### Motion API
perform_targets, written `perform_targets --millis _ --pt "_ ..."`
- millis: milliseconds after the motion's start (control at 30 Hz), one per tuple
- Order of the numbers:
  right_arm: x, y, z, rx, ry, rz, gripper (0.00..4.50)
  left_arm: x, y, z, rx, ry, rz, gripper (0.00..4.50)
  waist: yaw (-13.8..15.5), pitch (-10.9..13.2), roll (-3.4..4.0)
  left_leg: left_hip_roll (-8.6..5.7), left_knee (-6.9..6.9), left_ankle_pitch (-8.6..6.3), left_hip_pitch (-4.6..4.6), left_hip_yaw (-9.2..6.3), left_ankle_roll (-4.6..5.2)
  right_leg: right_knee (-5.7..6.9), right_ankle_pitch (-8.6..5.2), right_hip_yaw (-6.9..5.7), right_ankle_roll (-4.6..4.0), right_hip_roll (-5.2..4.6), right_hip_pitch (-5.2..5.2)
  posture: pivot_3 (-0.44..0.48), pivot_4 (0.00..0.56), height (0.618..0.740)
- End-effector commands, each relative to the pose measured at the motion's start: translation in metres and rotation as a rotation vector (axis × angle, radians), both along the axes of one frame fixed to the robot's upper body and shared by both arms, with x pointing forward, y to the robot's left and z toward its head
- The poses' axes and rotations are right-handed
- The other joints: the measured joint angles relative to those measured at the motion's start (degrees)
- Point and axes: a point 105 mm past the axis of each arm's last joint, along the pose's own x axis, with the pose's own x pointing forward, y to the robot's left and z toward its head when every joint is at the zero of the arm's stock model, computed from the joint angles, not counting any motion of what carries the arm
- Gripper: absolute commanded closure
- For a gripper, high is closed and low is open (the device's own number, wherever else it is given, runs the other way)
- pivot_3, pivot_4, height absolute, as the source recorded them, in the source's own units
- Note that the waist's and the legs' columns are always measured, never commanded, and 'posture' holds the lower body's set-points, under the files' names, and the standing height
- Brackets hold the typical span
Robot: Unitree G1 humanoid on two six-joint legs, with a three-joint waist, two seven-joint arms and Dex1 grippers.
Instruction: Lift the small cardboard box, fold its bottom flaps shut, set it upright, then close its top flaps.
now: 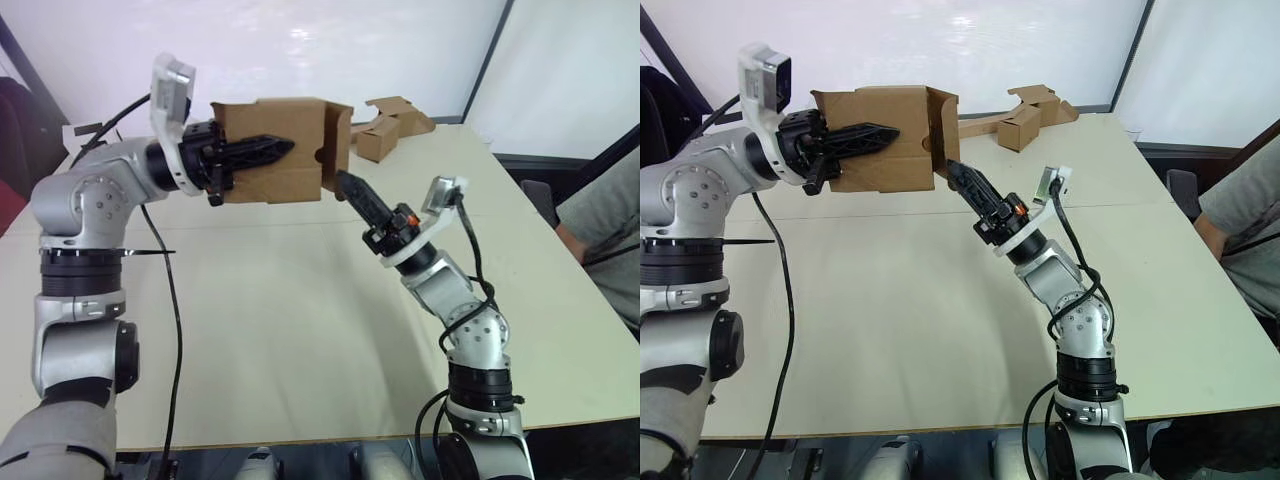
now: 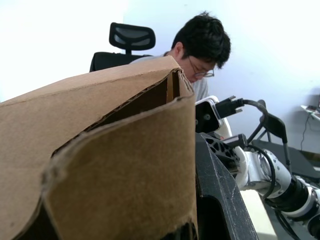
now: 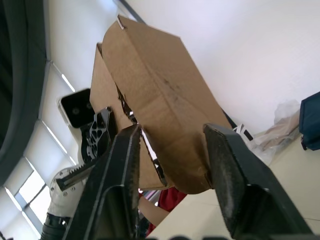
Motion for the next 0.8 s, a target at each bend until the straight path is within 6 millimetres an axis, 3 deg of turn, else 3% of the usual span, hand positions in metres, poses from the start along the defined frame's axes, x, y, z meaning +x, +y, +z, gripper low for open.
perform_targets --millis 33,233,367,800 --pt "-0.0045 0.0016 0.0069 0.026 -0.021 0.016 2.5 -0.0041 0.0036 0.0117 -0.022 -0.055 0.007 4.5 -0.01 0.0 0.0 0.0 0.0 0.0 0.0 0.0 0.0 0.0 0.0 0.0 0.0 0.0 0.0 0.0 0.15 0.74" --pt "-0.0029 0.0003 0.0074 0.055 -0.008 0.011 2.5 -0.0043 0.0033 0.0115 -0.022 -0.054 0.003 4.5 0.03 0.0 0.0 0.0 0.0 0.0 0.0 0.0 0.0 0.0 0.0 0.0 0.0 0.0 0.0 0.0 0.15 0.74" --pt "-0.002 0.0004 0.0077 0.062 -0.004 0.009 3.73 -0.0051 0.0019 0.0118 -0.022 -0.054 -0.004 4.5 0.01 0.0 0.0 0.0 0.0 0.0 0.0 0.0 0.0 0.0 0.0 0.0 0.0 0.0 0.0 0.0 0.15 0.74" --pt "0.0002 0.004 0.0121 0.06 -0.011 -0.021 3.73 -0.0029 -0.0016 0.0081 -0.019 -0.049 -0.012 4.5 0.0 0.0 0.0 0.0 0.0 0.0 0.0 0.0 0.0 0.0 0.0 0.0 0.0 0.0 0.0 0.0 0.15 0.74"
